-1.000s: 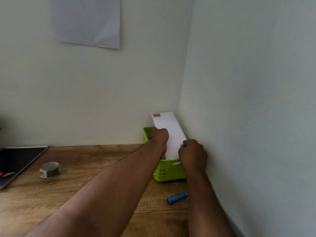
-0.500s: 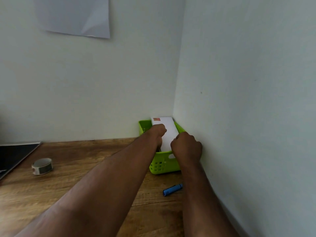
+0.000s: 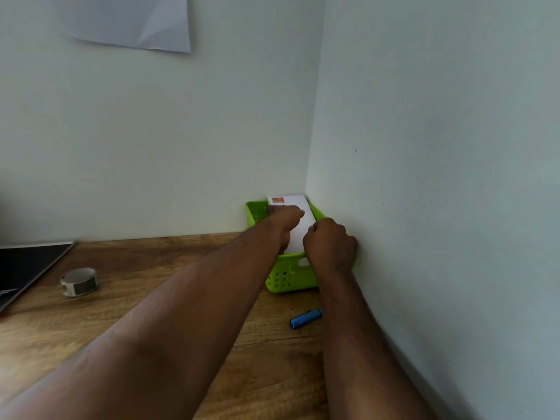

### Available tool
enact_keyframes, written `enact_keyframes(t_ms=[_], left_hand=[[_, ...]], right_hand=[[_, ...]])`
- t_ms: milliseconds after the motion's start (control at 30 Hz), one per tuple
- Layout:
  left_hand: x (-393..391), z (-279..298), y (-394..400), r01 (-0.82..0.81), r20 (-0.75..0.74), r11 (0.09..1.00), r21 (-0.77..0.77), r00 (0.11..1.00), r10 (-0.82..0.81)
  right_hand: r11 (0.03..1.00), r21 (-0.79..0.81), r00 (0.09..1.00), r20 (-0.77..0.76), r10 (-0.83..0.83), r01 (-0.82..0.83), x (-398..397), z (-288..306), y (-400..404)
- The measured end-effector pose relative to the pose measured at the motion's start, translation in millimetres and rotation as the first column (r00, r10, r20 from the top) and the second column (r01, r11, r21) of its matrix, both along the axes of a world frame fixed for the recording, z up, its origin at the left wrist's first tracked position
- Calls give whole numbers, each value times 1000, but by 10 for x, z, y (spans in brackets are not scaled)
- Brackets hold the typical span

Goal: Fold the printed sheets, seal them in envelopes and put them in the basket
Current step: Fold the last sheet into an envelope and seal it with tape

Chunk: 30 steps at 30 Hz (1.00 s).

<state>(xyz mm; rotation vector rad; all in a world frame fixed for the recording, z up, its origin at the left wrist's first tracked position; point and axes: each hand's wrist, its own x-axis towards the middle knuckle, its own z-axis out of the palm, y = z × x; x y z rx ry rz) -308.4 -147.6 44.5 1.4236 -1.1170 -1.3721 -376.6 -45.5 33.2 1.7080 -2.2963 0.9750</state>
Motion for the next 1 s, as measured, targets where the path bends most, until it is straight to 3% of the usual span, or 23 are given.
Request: enact_keyframes(t_ms=[133,200,267,333,400,467,533,600,700,833,933,1000], left_hand=[[199,290,235,-33,-228,962,-271,973,-31],[460,401,415,-62,-255,911,-408,966,-48],[813,342,634,-54,-90,844,-534,996,7],[1235,146,936,16,171,784,-621,978,116],[1728,-87,1248,130,458,754,-644,855,244],[2236,-287,1493,219,687,781,-585,646,333],[2676,-432,1695,195,790,825,-531,466,398],[3066,-540,1836,117,805,836,-536,370,464],[3396,-672,1879,-35,754,831,-555,400,521],[3526,-647,1891,-170,673,844,-509,532,514],[3605,-637,1853,-176,674,857,-485,549,494],[3616,-641,1809,-180,669,859,-479,559,490]], right_hand=[[975,-223,999,43,-11,21,18,-44,29],[944,-330,999,29,15,-5,75,-9,32],[920,-381,995,-44,87,-97,241,7,70],[886,-398,971,-123,204,-237,465,4,137],[815,-409,912,-191,363,-410,752,-31,233],[726,-386,821,-231,522,-570,1109,-124,354],[651,-325,722,-187,666,-685,1496,-274,498],[629,-162,646,-92,758,-760,1914,-427,633],[621,29,622,43,782,-783,2392,-530,667],[672,6,645,285,709,-741,2922,-480,566],[693,-1,651,345,677,-721,3225,-538,407],[736,50,705,335,625,-675,3326,-578,304]])
